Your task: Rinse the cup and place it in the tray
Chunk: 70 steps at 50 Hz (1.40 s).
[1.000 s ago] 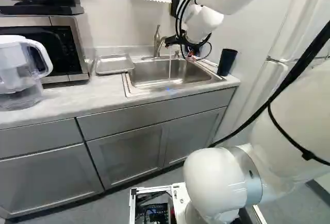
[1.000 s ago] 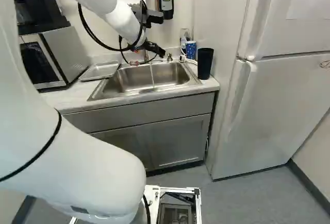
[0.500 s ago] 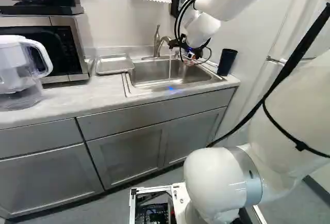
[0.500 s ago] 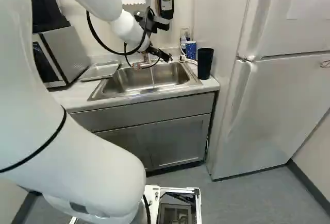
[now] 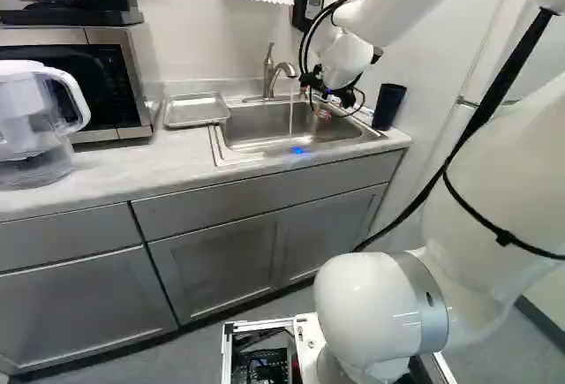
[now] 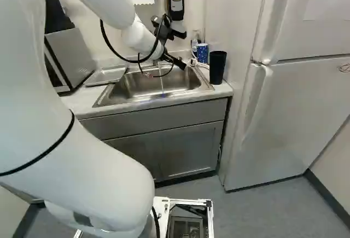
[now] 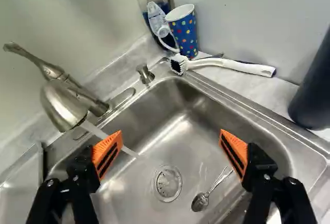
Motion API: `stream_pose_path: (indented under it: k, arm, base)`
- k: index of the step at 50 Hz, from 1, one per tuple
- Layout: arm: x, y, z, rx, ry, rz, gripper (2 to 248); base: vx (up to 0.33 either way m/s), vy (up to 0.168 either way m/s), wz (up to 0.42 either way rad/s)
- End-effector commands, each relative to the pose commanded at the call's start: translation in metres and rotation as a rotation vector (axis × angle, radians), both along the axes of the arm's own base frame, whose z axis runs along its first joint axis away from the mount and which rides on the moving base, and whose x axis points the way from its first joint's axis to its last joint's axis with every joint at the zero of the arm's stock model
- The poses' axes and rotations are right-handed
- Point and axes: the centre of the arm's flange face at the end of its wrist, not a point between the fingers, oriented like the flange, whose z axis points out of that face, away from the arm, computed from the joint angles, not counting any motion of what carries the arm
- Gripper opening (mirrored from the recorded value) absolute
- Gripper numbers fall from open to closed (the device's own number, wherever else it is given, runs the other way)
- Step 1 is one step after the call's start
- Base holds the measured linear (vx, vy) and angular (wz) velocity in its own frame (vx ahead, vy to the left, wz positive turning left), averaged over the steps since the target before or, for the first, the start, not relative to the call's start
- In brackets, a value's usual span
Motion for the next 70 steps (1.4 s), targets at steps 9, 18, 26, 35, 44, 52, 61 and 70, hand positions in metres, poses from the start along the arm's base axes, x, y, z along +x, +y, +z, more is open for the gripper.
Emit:
stream_pose_path:
  k: [9,18,26,35,44,52,61,70]
  arm:
    - [-0.002,-0.004,-0.008,0.006,-0.008,-0.058,247]
    - [-0.005,-0.008,-0.016,0.01,-0.014,-0.118,247]
    - [-0.008,-0.012,-0.024,0.01,-0.019,-0.171,247]
    - [-0.007,-0.015,-0.032,0.008,-0.023,-0.23,247]
    - [-0.007,-0.017,-0.04,0.0,-0.028,-0.293,247]
    - [-0.007,-0.02,-0.047,-0.015,-0.033,-0.348,247]
    - [-0.009,-0.022,-0.044,-0.037,-0.06,-0.402,247]
    - [-0.01,-0.024,-0.042,-0.064,-0.087,-0.451,247]
  base:
    - [0.0,0.0,0.0]
    - [0.0,0.0,0.0]
    - [0.0,0.0,0.0]
    - [0.0,0.0,0.0]
    - [0.0,0.0,0.0]
    - [0.0,0.0,0.0]
    - [0.0,0.0,0.0]
    - [0.0,0.0,0.0]
